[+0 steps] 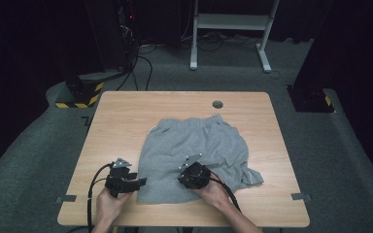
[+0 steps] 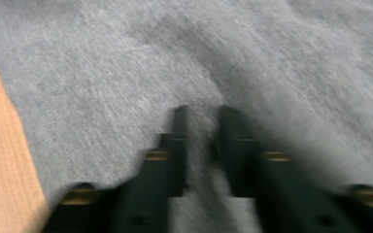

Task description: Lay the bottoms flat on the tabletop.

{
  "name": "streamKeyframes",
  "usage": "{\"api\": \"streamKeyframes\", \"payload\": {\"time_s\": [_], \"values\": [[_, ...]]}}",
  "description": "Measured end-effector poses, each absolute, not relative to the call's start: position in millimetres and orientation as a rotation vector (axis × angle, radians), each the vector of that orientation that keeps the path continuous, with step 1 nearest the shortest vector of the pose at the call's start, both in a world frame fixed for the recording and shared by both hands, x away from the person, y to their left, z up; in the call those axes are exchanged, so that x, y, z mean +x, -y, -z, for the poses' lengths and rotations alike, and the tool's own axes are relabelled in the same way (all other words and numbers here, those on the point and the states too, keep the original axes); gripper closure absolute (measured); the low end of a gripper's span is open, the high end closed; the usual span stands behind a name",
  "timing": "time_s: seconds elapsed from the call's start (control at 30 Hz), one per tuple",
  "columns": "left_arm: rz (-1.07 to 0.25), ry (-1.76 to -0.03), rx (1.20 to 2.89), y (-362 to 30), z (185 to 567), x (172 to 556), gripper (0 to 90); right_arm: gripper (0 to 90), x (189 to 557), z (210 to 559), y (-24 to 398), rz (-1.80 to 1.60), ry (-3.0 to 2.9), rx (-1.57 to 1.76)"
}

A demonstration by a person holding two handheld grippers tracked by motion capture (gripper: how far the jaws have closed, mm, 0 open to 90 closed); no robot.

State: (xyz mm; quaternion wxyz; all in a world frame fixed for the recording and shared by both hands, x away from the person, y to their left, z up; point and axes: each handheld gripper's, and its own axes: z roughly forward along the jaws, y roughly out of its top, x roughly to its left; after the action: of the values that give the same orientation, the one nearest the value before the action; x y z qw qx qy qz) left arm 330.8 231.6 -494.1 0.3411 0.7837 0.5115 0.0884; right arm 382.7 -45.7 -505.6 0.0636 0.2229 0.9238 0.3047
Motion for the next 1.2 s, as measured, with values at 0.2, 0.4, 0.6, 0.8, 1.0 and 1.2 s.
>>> {"api": "streamKeyframes", "payload": {"time_s": [0.2, 0.4, 0.6, 0.8, 1.0, 1.2], "values": [[-0.225, -1.308, 1.988, -227, 491, 328, 43.6, 89.7, 383, 491, 39, -0.89, -2.796, 0.626], [-0.259, -1.223, 2.011, -215, 477, 325, 39.7, 89.7, 407, 459, 55, -1.037, -2.681, 0.783], [-0.259, -1.207, 2.005, -209, 477, 329, 38.9, 89.7, 446, 451, 83, -1.089, -2.537, 1.039], [-0.199, -1.166, 2.021, -188, 490, 323, 38.5, 87.1, 461, 471, 91, -0.953, -2.533, 1.165], [-0.201, -1.084, 2.106, -140, 501, 323, 38.3, 87.7, 457, 474, 87, -0.907, -2.563, 1.137], [-0.291, -1.086, 2.184, -108, 507, 325, 38.8, 86.5, 453, 471, 87, -0.919, -2.561, 1.116]]}}
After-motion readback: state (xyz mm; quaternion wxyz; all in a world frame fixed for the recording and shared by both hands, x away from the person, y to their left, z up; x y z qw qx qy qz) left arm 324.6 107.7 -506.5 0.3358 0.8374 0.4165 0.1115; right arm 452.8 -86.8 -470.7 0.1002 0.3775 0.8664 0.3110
